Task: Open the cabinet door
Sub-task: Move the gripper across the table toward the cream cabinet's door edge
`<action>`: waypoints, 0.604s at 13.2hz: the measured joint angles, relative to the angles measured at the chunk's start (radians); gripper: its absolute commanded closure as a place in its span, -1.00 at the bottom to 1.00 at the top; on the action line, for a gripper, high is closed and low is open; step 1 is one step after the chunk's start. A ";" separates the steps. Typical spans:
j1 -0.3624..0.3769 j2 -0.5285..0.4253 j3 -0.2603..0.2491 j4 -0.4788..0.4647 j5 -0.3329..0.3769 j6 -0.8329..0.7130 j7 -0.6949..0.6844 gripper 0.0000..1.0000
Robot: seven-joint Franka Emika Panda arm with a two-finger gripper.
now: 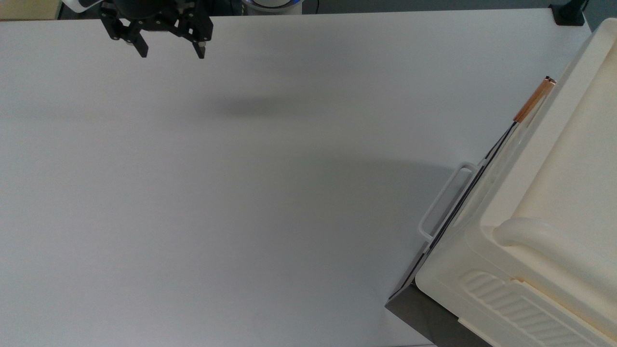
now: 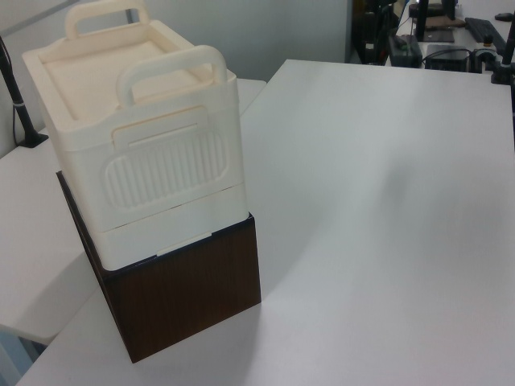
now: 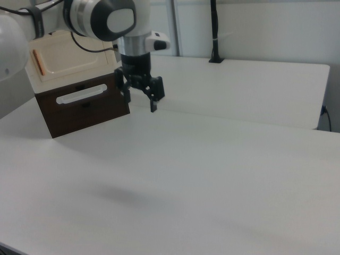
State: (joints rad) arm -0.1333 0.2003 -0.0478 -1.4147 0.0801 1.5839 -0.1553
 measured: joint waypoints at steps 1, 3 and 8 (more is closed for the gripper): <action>0.030 0.000 0.001 0.004 0.004 0.001 -0.008 -1.00; 0.135 0.006 0.003 0.015 0.006 0.048 -0.019 -1.00; 0.465 0.031 -0.066 0.030 0.013 0.290 -0.071 -0.96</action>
State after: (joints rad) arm 0.3322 0.2312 -0.1135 -1.3852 0.0934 1.8738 -0.2260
